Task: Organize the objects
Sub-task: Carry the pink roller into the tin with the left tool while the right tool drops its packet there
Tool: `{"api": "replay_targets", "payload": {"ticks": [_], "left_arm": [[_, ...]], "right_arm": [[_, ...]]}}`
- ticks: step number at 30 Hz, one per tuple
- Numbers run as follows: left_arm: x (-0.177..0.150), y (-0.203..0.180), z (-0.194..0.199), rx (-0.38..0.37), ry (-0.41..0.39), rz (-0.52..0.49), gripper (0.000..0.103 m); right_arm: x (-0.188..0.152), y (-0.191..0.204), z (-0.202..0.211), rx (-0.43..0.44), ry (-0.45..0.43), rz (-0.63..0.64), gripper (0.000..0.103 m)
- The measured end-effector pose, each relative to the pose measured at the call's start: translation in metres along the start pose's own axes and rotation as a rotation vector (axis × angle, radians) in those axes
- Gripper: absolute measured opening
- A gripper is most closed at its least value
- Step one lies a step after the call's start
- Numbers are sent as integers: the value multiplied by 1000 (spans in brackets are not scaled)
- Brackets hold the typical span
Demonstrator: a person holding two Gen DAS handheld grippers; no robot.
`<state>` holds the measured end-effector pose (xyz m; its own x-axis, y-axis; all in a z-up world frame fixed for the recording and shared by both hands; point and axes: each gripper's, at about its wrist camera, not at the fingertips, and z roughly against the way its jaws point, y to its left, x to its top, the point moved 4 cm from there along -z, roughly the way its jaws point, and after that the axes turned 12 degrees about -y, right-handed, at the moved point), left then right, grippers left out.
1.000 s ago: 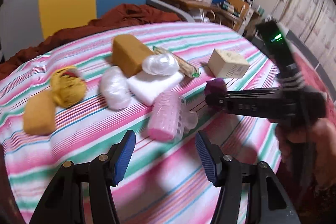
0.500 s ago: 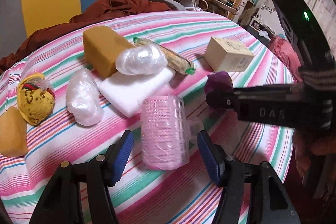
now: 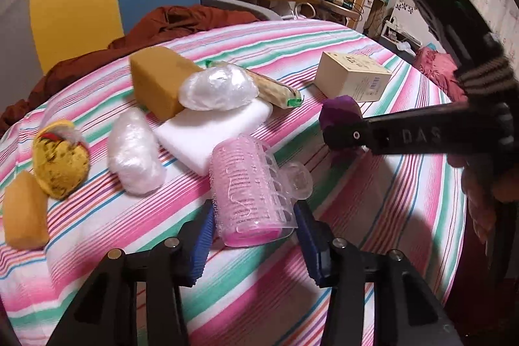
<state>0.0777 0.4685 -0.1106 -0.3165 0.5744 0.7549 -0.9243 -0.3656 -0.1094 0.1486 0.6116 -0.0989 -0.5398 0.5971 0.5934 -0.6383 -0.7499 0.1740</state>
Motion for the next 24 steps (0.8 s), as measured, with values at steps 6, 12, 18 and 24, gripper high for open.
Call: {"api": "replay_targets", "payload": {"ticks": [6,12,18,24], "left_arm": [[-12,19,33,23,-69,76,49],[-31,42,84,67,-148,130,48],[-43,82,140,149,-237,213,49],[-63,136,197,266,-302,309,49]], "right_arm": [[-1,3,2,10,-8,15,34],[-4,14,8,53,-19,41,34],[-9,35,9,110,-34,88,34],[-14,51,12,188,-50,122,34]]}}
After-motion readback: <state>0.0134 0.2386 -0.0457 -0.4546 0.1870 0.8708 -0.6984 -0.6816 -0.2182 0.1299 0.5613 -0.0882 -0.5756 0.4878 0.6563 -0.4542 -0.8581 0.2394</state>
